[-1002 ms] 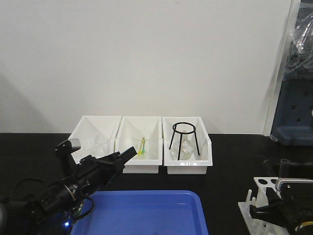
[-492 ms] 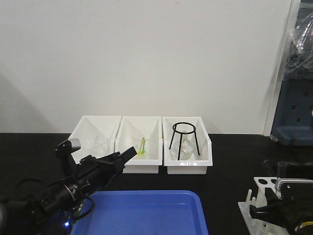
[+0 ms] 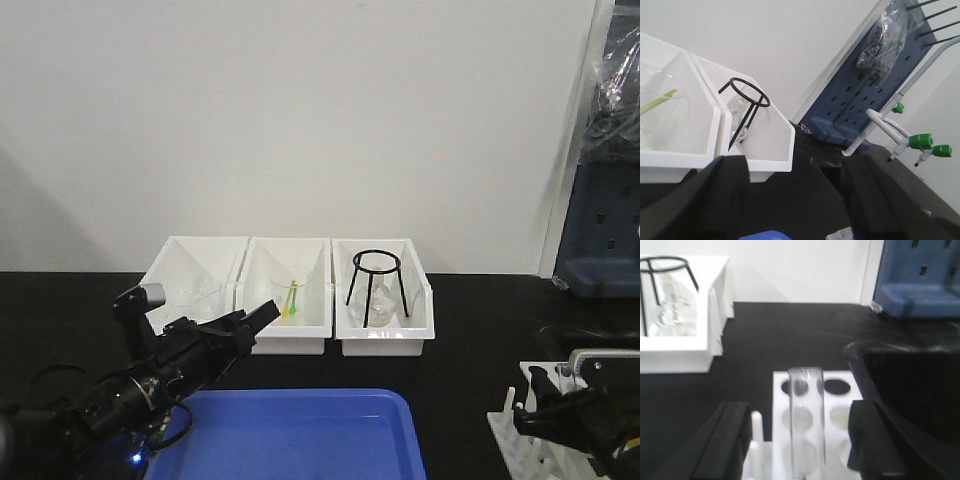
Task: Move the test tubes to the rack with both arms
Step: 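Open the right gripper and pull the left arm back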
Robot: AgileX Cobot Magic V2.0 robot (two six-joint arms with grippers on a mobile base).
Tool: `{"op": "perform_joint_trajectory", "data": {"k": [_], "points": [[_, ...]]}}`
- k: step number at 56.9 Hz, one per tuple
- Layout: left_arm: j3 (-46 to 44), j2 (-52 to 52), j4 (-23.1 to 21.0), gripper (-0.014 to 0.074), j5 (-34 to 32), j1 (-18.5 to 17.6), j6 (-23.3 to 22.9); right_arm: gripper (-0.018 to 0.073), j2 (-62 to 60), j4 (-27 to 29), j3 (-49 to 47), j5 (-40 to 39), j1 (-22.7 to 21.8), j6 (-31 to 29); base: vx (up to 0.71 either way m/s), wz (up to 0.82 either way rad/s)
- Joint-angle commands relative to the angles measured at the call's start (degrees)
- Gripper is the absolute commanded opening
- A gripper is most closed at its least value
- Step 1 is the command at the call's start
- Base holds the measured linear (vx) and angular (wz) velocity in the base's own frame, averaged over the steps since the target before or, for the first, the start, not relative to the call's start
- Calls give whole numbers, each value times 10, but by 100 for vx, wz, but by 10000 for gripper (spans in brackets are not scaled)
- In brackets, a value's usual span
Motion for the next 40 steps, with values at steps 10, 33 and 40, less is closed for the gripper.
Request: {"op": "perform_joint_trajectory", "data": {"k": [10, 33, 40], "points": [[-15, -79, -17, 501, -36, 21, 116, 492, -247, -19, -73, 241, -3, -57, 0, 0], [84, -383, 2, 434, 202, 26, 262, 492, -454, -23, -85, 416, -3, -52, 0, 0], [188, -484, 2, 434, 203, 26, 261, 492, -466, -23, -85, 421, -3, -52, 0, 0]]}}
